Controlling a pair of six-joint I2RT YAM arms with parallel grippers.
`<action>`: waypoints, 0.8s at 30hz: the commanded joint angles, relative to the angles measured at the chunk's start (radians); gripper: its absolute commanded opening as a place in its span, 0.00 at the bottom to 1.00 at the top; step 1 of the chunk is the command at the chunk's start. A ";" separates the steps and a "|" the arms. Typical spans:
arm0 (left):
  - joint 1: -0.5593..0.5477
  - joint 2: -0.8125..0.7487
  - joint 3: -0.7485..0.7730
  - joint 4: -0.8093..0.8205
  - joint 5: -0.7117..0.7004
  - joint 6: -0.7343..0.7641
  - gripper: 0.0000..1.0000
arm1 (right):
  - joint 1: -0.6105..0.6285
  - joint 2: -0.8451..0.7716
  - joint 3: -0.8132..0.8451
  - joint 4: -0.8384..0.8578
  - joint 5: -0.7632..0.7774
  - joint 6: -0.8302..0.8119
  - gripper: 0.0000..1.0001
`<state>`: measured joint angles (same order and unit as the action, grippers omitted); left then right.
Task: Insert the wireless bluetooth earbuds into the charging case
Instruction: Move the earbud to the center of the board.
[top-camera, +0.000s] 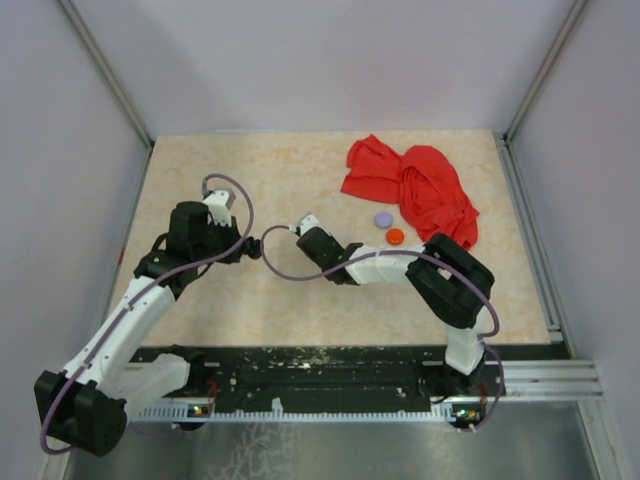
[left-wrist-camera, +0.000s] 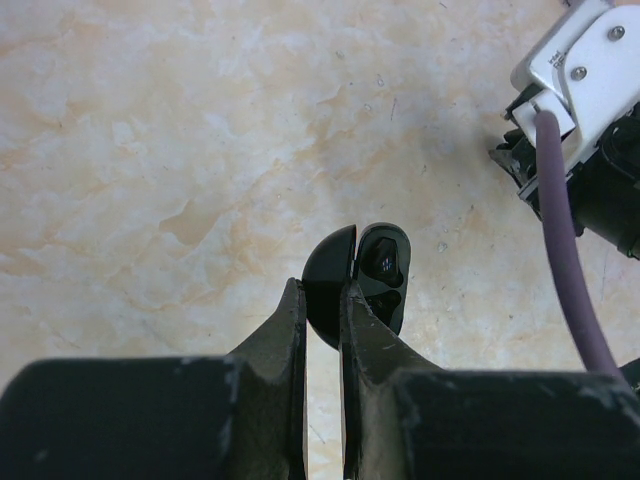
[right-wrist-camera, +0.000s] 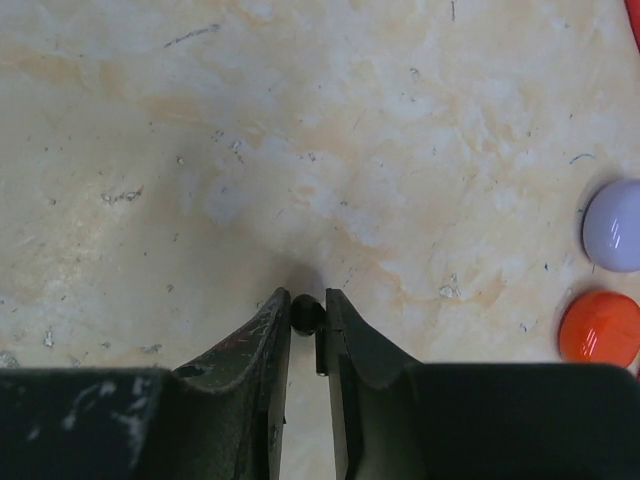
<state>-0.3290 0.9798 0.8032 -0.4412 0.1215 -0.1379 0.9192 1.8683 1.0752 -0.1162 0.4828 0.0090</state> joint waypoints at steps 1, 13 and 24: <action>0.004 -0.002 0.003 0.021 0.018 0.012 0.00 | 0.041 -0.013 -0.006 -0.106 0.066 0.061 0.23; 0.004 0.003 0.002 0.019 0.034 0.011 0.00 | 0.066 -0.060 0.048 -0.184 -0.133 0.055 0.42; 0.004 0.005 0.001 0.019 0.047 0.007 0.00 | 0.057 -0.123 0.030 -0.183 -0.119 0.059 0.40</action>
<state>-0.3290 0.9802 0.8032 -0.4412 0.1474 -0.1368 0.9730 1.8004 1.0943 -0.3016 0.3714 0.0566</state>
